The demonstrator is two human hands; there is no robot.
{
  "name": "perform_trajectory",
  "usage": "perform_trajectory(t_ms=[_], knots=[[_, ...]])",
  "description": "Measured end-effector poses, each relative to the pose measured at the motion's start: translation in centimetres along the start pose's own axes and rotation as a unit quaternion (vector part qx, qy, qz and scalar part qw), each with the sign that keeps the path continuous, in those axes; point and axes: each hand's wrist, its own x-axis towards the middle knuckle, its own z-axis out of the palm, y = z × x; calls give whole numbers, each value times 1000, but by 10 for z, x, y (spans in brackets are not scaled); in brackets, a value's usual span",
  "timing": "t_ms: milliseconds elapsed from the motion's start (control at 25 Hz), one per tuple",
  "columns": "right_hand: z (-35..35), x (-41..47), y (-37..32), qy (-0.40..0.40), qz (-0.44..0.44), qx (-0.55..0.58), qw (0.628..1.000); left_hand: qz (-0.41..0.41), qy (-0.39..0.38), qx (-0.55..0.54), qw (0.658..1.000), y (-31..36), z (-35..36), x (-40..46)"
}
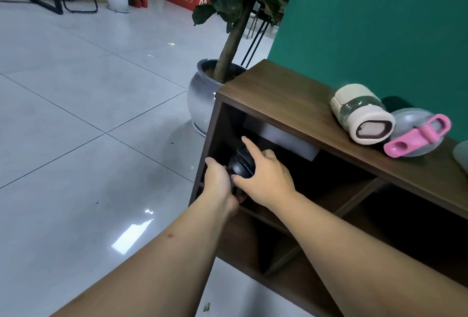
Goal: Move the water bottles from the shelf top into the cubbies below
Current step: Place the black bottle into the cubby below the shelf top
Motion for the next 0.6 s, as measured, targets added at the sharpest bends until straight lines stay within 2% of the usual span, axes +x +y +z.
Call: perform_trajectory(t_ms=[600], knots=[[15,55,13,34,22,-68,997,32,-41,-63,997,-4,2,37]])
